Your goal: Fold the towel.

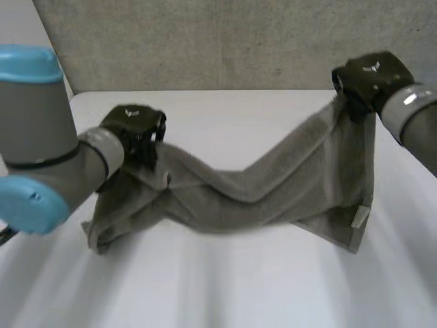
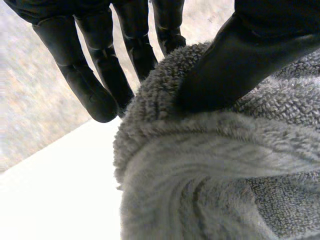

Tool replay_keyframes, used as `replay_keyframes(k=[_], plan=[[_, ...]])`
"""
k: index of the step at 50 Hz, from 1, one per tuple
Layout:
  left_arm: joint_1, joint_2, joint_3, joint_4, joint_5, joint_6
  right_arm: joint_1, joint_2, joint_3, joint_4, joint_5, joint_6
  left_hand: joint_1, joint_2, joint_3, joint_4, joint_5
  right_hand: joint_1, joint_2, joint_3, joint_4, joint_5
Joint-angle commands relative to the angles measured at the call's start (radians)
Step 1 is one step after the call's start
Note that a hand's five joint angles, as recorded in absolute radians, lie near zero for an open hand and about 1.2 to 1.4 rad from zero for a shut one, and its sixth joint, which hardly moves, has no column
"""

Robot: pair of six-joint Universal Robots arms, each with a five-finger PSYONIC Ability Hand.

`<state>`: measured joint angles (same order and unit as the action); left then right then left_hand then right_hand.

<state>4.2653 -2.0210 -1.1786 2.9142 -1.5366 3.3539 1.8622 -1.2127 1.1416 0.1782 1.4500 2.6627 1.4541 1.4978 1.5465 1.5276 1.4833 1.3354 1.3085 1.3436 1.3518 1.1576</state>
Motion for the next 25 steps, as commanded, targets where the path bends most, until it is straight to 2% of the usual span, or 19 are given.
replay_keyframes(k=[1, 2, 4, 7, 9, 11, 12, 13, 14, 16, 19, 25], plan=[[0.044, 0.051, 0.209, 0.347, 0.001, -0.017, 0.037, 0.048, -0.224, -0.390, 0.139, 0.000, -0.058, -0.102, -0.150, -0.131, -0.262, 0.061, 0.088, 0.053, 0.044, 0.064], [0.044, 0.051, 0.209, 0.349, 0.001, -0.017, 0.037, 0.048, -0.224, -0.391, 0.139, 0.000, -0.058, -0.102, -0.150, -0.131, -0.262, 0.061, 0.088, 0.053, 0.044, 0.064], [0.042, 0.122, 0.147, 0.527, 0.000, -0.022, 0.040, 0.019, -0.197, -0.505, 0.171, -0.006, -0.058, -0.102, -0.150, -0.131, -0.262, 0.061, 0.088, 0.053, 0.044, 0.064], [0.039, 0.140, 0.114, 0.569, 0.001, -0.024, 0.045, 0.015, -0.186, -0.493, 0.173, -0.006, -0.058, -0.102, -0.150, -0.131, -0.262, 0.061, 0.088, 0.053, 0.044, 0.064], [0.044, 0.153, 0.058, 0.536, 0.003, -0.025, 0.052, 0.012, -0.171, -0.460, 0.173, -0.007, -0.058, -0.102, -0.150, -0.131, -0.262, 0.061, 0.088, 0.053, 0.044, 0.064], [0.045, 0.150, 0.030, 0.494, 0.003, -0.025, 0.055, 0.019, -0.125, -0.322, 0.159, -0.010, -0.058, -0.102, -0.150, -0.131, -0.262, 0.061, 0.088, 0.053, 0.044, 0.064], [0.048, 0.142, -0.001, 0.435, 0.003, -0.028, 0.054, 0.025, -0.100, -0.246, 0.142, -0.012, -0.058, -0.102, -0.150, -0.131, -0.262, 0.061, 0.088, 0.053, 0.044, 0.064], [0.047, 0.131, -0.027, 0.377, 0.001, -0.031, 0.054, 0.025, -0.100, -0.246, 0.142, -0.012, -0.058, -0.102, -0.150, -0.131, -0.262, 0.061, 0.088, 0.053, 0.044, 0.064], [0.047, 0.131, -0.027, 0.376, 0.001, -0.031, 0.054, 0.025, -0.100, -0.246, 0.142, -0.012, -0.058, -0.102, -0.150, -0.131, -0.262, 0.061, 0.088, 0.053, 0.044, 0.064], [0.048, 0.079, -0.087, 0.259, 0.003, -0.047, 0.052, 0.050, -0.016, -0.104, 0.095, -0.012, -0.058, -0.102, -0.150, -0.131, -0.262, 0.061, 0.088, 0.053, 0.044, 0.064], [0.047, 0.039, -0.163, 0.179, 0.010, -0.045, 0.052, 0.055, 0.073, -0.053, 0.076, -0.012, -0.058, -0.102, -0.150, -0.131, -0.262, 0.061, 0.088, 0.053, 0.044, 0.064], [0.050, 0.038, -0.286, 0.152, 0.012, -0.036, 0.041, 0.025, 0.204, -0.052, 0.075, -0.014, -0.058, -0.102, -0.150, -0.131, -0.262, 0.061, 0.088, 0.053, 0.044, 0.064]])
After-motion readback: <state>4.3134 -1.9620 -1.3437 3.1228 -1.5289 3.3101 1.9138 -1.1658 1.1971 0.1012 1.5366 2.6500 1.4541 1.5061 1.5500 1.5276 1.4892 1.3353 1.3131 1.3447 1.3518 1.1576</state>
